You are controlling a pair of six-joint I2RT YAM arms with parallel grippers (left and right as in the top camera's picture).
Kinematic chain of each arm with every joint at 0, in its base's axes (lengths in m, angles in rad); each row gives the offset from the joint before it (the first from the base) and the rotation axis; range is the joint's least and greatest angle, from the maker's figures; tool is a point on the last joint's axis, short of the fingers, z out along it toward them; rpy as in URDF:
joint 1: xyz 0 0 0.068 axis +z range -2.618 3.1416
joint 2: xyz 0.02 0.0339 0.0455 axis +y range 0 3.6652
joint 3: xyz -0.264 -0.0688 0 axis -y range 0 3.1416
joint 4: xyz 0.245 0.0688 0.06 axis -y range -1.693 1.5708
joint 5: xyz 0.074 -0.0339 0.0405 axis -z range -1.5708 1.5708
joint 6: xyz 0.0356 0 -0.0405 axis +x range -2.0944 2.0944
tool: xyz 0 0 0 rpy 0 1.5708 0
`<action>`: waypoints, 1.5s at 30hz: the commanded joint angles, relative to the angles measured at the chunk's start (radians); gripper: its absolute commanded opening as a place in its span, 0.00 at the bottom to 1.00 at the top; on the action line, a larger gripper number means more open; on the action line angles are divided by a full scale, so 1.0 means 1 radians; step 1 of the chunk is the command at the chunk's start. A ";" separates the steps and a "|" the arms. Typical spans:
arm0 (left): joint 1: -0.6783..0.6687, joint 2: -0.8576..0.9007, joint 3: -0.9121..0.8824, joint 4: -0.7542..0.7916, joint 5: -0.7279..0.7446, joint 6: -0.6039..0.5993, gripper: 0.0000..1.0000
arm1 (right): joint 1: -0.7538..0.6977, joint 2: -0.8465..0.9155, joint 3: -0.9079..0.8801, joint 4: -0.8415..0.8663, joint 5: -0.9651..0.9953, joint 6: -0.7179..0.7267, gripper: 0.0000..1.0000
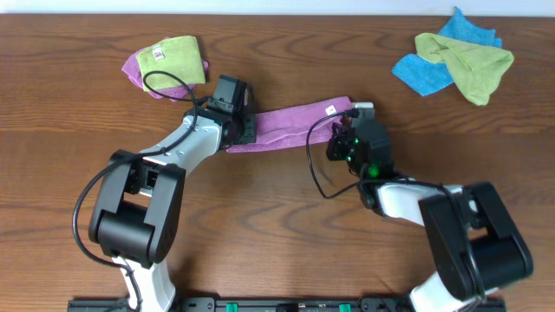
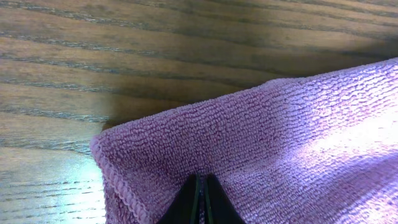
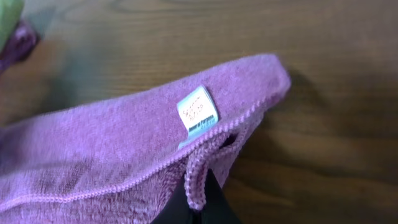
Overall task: Fold the cloth
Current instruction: 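Hold the left end and move the right gripper's end toward the left gripper, then fold the right end over onto the left end, forming a small square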
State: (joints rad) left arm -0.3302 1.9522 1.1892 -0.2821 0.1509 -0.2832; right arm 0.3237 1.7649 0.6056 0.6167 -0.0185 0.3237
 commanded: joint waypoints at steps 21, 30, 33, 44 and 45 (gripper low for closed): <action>-0.002 0.007 0.020 0.003 0.003 0.017 0.06 | 0.233 -0.039 0.228 -0.164 -0.009 -0.247 0.01; 0.000 -0.018 0.039 -0.001 0.007 0.014 0.06 | 0.290 -0.039 0.246 -0.164 -0.013 -0.246 0.01; 0.006 -0.035 0.045 -0.014 0.006 0.014 0.06 | 0.299 -0.039 0.261 -0.166 -0.012 -0.247 0.01; 0.057 -0.182 0.055 -0.084 -0.017 0.023 0.06 | 0.300 -0.039 0.284 -0.192 -0.013 -0.247 0.01; 0.065 -0.197 0.055 -0.097 -0.032 0.023 0.06 | 0.300 -0.039 0.286 -0.192 -0.014 -0.247 0.01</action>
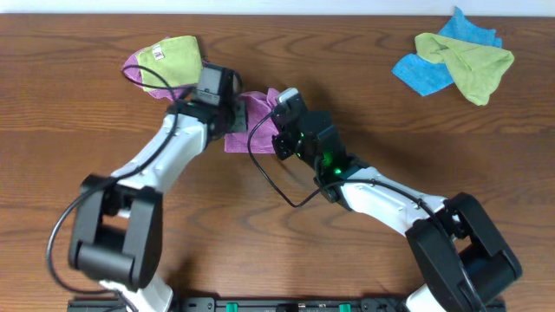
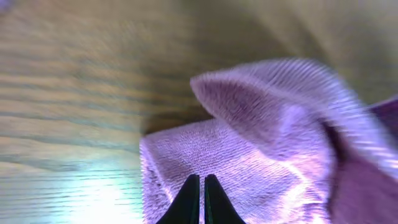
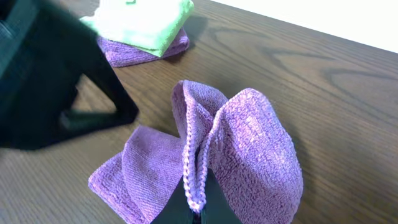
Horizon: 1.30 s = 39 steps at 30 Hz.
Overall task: Fold the cloth
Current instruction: 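Fold the right end over onto the left end, forming a small square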
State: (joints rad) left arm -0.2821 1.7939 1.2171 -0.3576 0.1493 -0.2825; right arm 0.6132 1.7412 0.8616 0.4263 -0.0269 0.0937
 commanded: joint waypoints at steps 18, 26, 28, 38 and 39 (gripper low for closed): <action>0.102 -0.111 0.027 -0.084 -0.062 0.039 0.06 | 0.112 0.129 0.161 -0.082 -0.008 -0.021 0.01; 0.127 -0.119 0.028 -0.088 -0.064 0.042 0.06 | 0.143 0.185 0.178 -0.078 -0.010 -0.021 0.01; 0.127 -0.121 0.027 -0.087 -0.064 0.044 0.06 | 0.143 0.195 0.184 -0.077 -0.026 -0.021 0.01; 0.128 -0.121 0.027 -0.087 -0.072 0.043 0.06 | 0.185 0.286 0.258 -0.074 -0.038 -0.021 0.01; 0.128 -0.121 0.027 -0.087 -0.072 0.043 0.06 | 0.189 0.291 0.263 -0.076 -0.038 -0.021 0.01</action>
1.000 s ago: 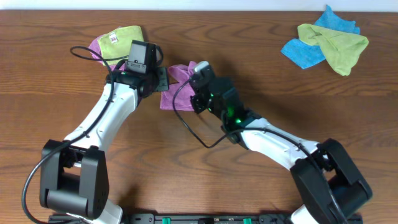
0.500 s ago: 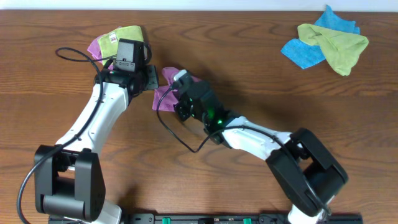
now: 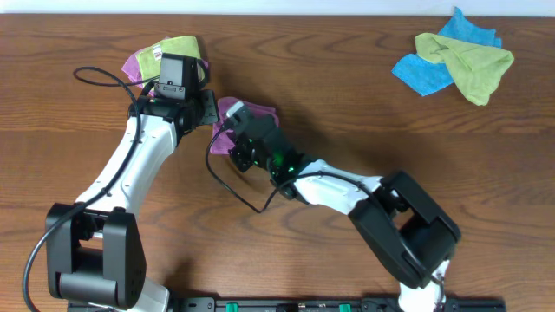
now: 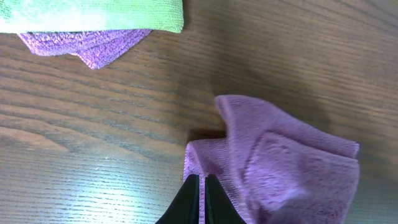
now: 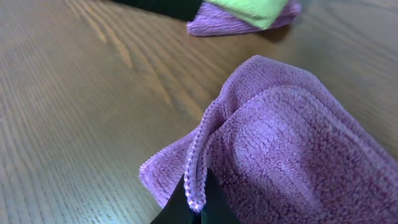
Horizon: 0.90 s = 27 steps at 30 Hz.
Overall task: Fold the cloth
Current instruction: 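Fold the right end over onto the left end, forming a small square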
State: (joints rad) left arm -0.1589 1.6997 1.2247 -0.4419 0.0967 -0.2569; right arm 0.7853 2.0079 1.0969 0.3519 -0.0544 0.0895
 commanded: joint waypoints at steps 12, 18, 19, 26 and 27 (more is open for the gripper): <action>0.005 -0.026 0.020 -0.003 -0.019 0.018 0.06 | 0.061 0.089 0.058 0.005 -0.033 -0.017 0.05; 0.018 -0.029 0.020 -0.003 -0.018 0.016 0.12 | 0.067 0.089 0.076 0.001 -0.088 -0.039 0.46; 0.021 -0.032 0.020 -0.003 -0.018 0.015 0.14 | 0.067 0.089 0.080 -0.003 -0.105 -0.039 0.55; 0.050 -0.072 0.021 -0.004 -0.019 0.014 0.35 | 0.066 0.062 0.086 -0.026 -0.138 -0.039 0.99; 0.054 -0.082 0.021 -0.004 -0.018 0.014 0.45 | 0.064 0.050 0.086 -0.034 -0.137 -0.039 0.99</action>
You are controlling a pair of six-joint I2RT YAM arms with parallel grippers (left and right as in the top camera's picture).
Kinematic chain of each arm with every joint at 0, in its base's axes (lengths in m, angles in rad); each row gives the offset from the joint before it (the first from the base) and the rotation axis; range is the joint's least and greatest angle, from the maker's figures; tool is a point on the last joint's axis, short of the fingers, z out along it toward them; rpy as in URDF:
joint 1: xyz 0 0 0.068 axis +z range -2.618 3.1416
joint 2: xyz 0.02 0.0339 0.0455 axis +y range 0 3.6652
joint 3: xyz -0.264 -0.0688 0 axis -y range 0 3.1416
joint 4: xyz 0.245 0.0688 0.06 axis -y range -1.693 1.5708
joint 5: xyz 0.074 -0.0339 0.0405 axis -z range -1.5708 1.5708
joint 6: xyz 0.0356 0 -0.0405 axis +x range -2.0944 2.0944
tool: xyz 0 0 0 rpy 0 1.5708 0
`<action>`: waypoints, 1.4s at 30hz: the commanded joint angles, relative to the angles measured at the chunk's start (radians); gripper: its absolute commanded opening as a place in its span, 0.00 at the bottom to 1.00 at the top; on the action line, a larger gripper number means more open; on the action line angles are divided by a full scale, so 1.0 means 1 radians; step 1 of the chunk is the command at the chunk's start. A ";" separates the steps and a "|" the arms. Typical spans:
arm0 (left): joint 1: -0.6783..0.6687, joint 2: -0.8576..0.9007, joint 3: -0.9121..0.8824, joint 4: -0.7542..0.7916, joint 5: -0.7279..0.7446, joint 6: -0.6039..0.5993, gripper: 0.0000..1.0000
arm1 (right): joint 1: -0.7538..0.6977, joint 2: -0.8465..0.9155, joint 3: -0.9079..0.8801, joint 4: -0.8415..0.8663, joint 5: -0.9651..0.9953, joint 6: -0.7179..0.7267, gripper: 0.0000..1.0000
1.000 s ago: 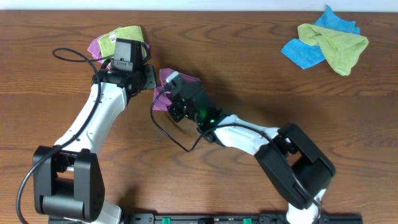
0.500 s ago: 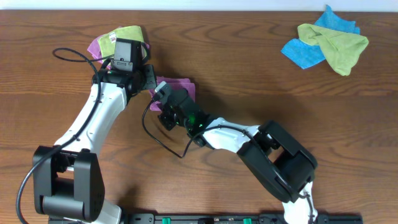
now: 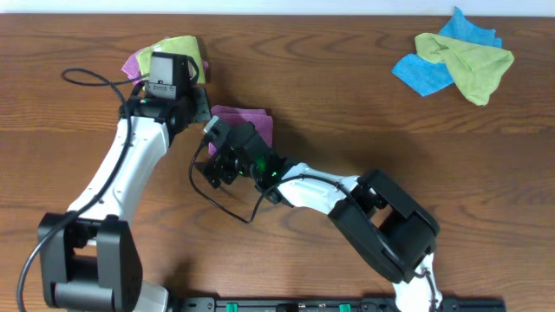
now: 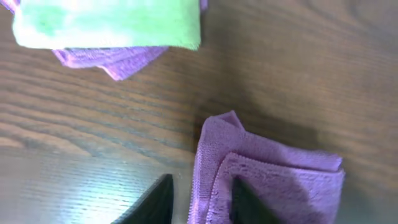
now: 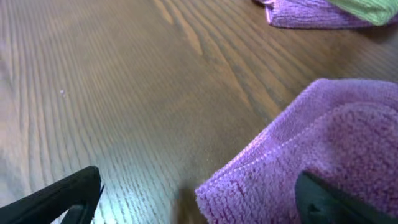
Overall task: Fold the cloth
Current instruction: 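Fold the right end over onto the left end, forming a small square, then release the folded purple cloth and retract the right gripper to rest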
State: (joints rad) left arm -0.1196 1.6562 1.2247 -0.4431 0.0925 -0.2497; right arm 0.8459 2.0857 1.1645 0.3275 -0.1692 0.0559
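The purple cloth [image 3: 246,124] lies folded into a small thick square on the wooden table. My left gripper [image 3: 201,107] is open at its far-left edge. In the left wrist view the gripper [image 4: 202,202] straddles that edge of the cloth [image 4: 273,177], one finger over the cloth and one over the wood. My right gripper [image 3: 217,150] stands wide open at the cloth's near-left corner. In the right wrist view the gripper [image 5: 199,202] has the corner of the cloth [image 5: 323,143] between its spread fingers, which grip nothing.
A folded green cloth on a purple one [image 3: 165,59] lies just behind the left gripper, also seen as a stack [image 4: 106,28]. Crumpled blue and green cloths [image 3: 455,54] lie at the back right. Black cables loop off both wrists.
Both grippers have opened and let go of the purple cloth. It now lies flatter as a folded square. The right gripper sits a little further left and nearer.
The cloth was a long strip, with each gripper shut on one end. Then the right gripper held its end over by the left end, bunching the cloth double. The doubled cloth then sat further left near the folded stack, and now it lies released.
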 commanded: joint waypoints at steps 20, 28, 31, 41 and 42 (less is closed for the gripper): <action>0.158 -0.186 0.021 -0.127 0.262 -0.201 0.95 | -0.180 -0.493 0.018 -0.686 0.035 0.079 0.99; 0.206 -0.186 -0.029 -0.226 0.355 -0.200 0.95 | -0.332 -0.745 -0.019 -0.929 -0.004 0.078 0.99; 0.206 -0.186 -0.078 -0.210 0.385 -0.219 0.95 | -0.375 -0.872 -0.109 -0.943 -0.004 0.108 0.99; 0.206 -0.186 -0.313 0.046 0.533 -0.343 0.95 | -0.500 -1.399 -0.458 -0.946 -0.048 0.275 0.99; 0.205 -0.186 -0.343 0.091 0.547 -0.360 0.95 | -0.506 -1.444 -0.474 -0.953 -0.048 0.289 0.99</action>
State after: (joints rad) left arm 0.0826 1.4792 0.9401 -0.4068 0.5610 -0.5480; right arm 0.3603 0.7399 0.7258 -0.6209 -0.1947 0.2676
